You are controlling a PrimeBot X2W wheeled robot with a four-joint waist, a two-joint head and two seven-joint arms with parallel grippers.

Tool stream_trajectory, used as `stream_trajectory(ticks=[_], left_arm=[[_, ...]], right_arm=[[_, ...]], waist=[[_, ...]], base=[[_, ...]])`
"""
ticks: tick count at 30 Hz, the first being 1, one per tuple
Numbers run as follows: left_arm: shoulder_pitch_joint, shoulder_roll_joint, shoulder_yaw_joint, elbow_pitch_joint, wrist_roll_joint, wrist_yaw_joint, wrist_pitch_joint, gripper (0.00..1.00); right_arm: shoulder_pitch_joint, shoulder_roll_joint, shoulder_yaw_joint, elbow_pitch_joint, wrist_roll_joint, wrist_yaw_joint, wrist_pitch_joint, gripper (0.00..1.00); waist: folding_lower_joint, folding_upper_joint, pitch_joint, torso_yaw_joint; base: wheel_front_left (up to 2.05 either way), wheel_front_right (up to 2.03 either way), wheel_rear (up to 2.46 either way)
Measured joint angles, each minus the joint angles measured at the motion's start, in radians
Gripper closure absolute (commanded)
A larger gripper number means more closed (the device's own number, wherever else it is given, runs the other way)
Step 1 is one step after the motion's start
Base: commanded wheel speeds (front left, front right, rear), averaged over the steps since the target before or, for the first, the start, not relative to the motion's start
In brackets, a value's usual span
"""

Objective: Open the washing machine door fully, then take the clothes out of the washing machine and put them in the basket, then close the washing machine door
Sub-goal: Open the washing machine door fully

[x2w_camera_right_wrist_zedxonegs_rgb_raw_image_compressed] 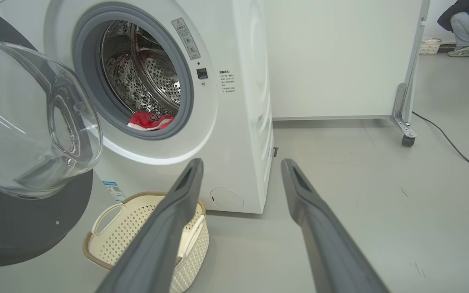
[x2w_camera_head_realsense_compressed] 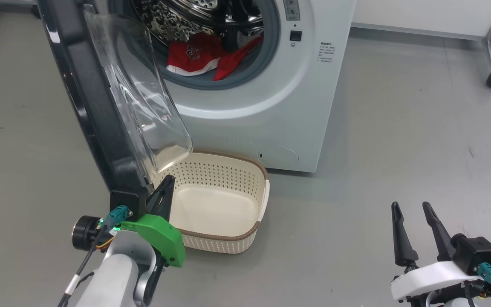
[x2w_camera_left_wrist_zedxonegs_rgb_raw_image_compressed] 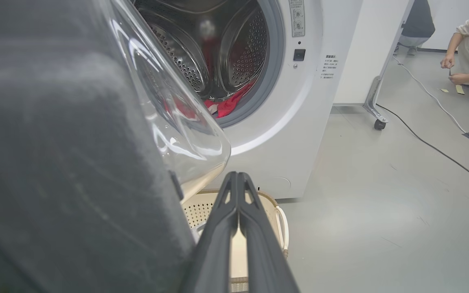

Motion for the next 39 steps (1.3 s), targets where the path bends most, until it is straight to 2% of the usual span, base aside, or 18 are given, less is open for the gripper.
stream_trajectory(ticks=[14, 23, 39], left_arm=[[-0.001, 0.001, 0.004, 0.023, -0.027, 0.012, -0.016, 1.00], [0.000, 0.006, 0.045, 0.027, -0.037, 0.030, -0.035, 1.00], [0.000, 0.064, 0.165, 0.021, -0.078, 0.056, -0.070, 1.00]], right_arm=[[0.013, 0.004, -0.003, 0.005, -0.002, 0.001, 0.000, 0.00], [0.016, 0.008, 0.005, 0.005, -0.009, 0.001, 0.000, 0.00], [0.008, -0.003, 0.036, 0.005, -0.025, 0.009, 0.000, 0.00]], waist=[[0.0000, 0.0000, -0.016, 0.111], [0.0000, 0.0000, -0.010, 0.167], [0.0000, 0.0000, 0.057, 0.197]], base=[[0.00, 0.00, 0.00], [0.00, 0.00, 0.00], [0.00, 0.00, 0.00]])
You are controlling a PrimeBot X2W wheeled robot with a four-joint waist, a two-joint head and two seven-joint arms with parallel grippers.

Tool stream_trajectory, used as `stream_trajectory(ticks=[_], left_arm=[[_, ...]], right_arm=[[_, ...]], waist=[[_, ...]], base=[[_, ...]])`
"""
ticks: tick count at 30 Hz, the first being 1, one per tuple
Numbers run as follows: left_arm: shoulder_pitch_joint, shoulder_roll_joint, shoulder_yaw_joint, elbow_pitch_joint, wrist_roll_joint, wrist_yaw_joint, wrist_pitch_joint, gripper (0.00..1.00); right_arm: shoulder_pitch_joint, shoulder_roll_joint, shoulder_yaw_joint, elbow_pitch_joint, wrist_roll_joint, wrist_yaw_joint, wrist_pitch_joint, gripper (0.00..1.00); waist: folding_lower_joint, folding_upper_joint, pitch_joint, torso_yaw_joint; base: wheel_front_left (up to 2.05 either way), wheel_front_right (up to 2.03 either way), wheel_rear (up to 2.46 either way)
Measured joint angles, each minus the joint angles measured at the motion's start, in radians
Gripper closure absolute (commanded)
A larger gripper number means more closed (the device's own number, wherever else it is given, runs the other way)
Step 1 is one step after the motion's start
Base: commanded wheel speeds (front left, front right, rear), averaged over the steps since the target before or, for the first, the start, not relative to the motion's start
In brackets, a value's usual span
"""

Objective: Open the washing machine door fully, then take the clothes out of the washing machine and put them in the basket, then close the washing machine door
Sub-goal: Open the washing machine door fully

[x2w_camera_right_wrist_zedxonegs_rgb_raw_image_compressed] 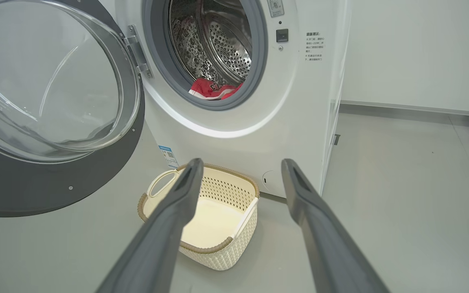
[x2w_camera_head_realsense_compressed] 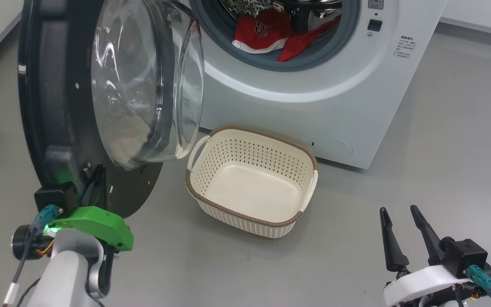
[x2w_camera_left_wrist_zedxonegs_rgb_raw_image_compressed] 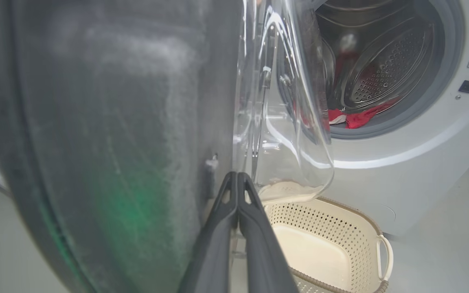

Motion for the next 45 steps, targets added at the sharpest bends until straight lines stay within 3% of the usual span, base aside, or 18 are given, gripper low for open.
stream_trajectory(ticks=[45], left_arm=[[-0.121, 0.129, 0.351, 0.002, -0.159, 0.032, -0.079, 1.00]], right_arm=[[-0.146, -0.096, 0.032, -0.047, -0.020, 0.000, 0.027, 0.00]], waist=[[0.0000, 0.0000, 0.288, -0.038]], base=[[0.00, 0.00, 0.00]])
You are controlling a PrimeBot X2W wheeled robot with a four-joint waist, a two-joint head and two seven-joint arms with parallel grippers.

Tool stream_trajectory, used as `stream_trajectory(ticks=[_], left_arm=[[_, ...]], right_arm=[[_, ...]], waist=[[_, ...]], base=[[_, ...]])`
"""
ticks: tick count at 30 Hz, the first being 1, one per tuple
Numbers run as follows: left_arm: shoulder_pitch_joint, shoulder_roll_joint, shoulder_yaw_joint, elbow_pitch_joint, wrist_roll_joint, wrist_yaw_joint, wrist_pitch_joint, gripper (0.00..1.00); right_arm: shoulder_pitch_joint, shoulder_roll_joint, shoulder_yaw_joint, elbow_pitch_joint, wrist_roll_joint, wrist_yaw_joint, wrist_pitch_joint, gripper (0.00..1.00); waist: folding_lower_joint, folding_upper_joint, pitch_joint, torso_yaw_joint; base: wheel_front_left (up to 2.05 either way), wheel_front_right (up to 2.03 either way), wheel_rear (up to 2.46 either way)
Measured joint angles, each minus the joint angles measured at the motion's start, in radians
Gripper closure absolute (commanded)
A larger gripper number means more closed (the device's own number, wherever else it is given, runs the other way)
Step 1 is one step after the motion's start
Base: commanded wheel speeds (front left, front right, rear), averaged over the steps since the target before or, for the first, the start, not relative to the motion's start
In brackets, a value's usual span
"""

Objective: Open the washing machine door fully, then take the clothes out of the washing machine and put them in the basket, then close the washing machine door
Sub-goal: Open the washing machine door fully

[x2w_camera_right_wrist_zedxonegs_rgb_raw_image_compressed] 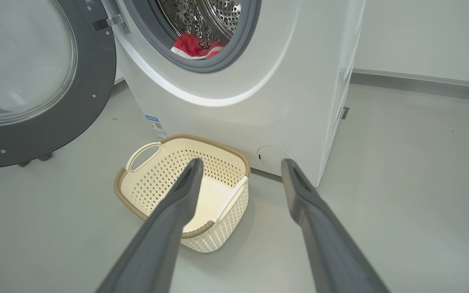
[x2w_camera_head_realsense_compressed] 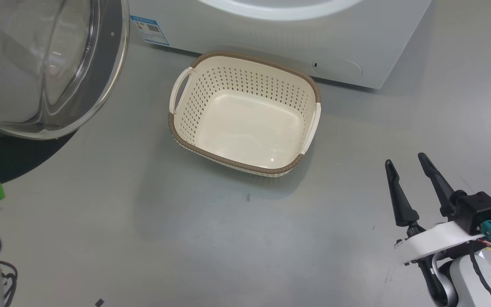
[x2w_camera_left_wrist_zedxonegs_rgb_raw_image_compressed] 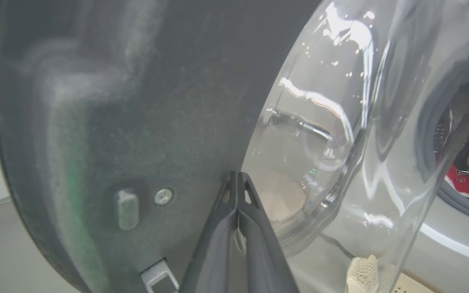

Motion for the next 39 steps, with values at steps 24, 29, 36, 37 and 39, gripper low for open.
stream_trajectory(ticks=[24, 29, 36, 37, 39], left_arm=[[-0.109, 0.067, 0.104, 0.128, -0.062, 0.005, -0.018, 1.00], [-0.120, 0.067, 0.090, 0.160, -0.060, 0.005, -0.026, 1.00], [-0.119, 0.061, 0.043, 0.200, -0.030, -0.012, -0.040, 1.00], [-0.118, 0.058, 0.036, 0.201, -0.023, -0.014, -0.040, 1.00], [-0.116, 0.059, 0.015, 0.207, 0.002, -0.021, -0.044, 1.00]], right_arm=[[-0.032, -0.057, -0.019, -0.040, -0.016, 0.000, 0.031, 0.00], [-0.033, -0.057, -0.023, -0.031, -0.016, 0.000, 0.030, 0.00], [-0.037, -0.039, -0.023, -0.007, -0.014, 0.000, 0.021, 0.00], [-0.038, -0.036, -0.023, -0.004, -0.014, 0.000, 0.020, 0.00], [-0.042, -0.028, -0.023, 0.005, -0.012, 0.000, 0.016, 0.00]], waist=[[0.0000, 0.0000, 0.096, -0.001], [0.0000, 0.0000, 0.089, 0.001], [0.0000, 0.0000, 0.050, 0.002], [0.0000, 0.0000, 0.043, 0.002], [0.0000, 0.0000, 0.028, 0.001]], base=[[0.00, 0.00, 0.00], [0.00, 0.00, 0.00], [0.00, 0.00, 0.00], [0.00, 0.00, 0.00], [0.00, 0.00, 0.00]])
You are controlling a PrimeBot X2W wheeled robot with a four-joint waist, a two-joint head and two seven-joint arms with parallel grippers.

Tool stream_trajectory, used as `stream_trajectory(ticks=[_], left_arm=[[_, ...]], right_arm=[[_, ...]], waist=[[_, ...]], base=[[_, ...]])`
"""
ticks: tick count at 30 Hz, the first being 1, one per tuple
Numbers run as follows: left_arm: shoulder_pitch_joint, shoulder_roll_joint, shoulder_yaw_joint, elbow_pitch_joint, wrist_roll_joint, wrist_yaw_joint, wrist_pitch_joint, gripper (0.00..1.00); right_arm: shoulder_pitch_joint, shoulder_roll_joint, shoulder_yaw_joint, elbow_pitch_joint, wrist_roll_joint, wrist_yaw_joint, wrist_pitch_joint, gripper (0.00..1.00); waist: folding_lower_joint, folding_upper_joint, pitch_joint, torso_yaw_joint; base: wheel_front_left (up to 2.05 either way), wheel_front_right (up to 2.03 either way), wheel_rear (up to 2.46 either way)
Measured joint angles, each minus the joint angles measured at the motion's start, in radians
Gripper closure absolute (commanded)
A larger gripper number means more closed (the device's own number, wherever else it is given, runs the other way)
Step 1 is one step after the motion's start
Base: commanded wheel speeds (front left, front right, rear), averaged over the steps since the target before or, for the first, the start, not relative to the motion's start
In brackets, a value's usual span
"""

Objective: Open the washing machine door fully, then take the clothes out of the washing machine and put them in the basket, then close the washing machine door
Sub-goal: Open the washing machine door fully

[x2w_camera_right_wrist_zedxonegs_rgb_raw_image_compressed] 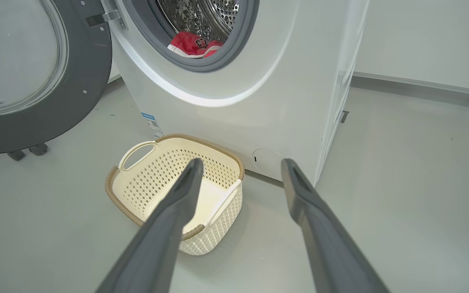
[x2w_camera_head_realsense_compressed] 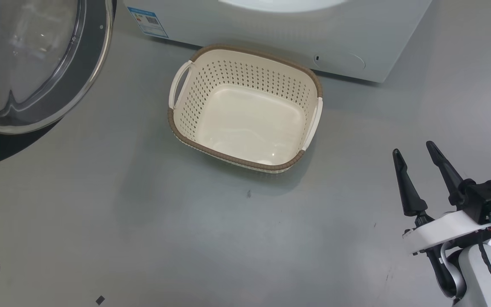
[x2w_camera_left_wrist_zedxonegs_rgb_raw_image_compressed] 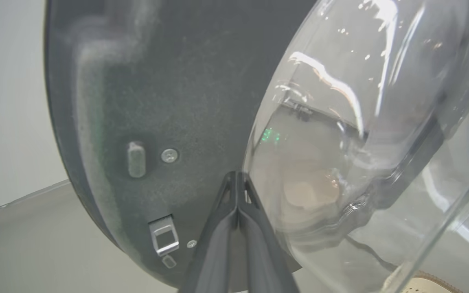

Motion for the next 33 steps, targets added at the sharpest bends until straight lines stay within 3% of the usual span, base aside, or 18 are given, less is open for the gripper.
stream_trajectory(ticks=[16, 33], left_arm=[[0.107, 0.008, -0.109, 0.001, 0.109, -0.039, -0.016, 1.00], [0.254, -0.070, -0.208, -0.061, 0.125, -0.111, -0.016, 1.00]], right_arm=[[-0.003, 0.055, -0.008, 0.070, 0.035, 0.000, -0.022, 0.00], [0.063, 0.079, -0.040, 0.102, 0.052, -0.001, -0.031, 0.00]], waist=[[0.0000, 0.0000, -0.154, -0.042], [0.0000, 0.0000, -0.315, -0.144]], base=[[0.00, 0.00, 0.00], [0.00, 0.00, 0.00]])
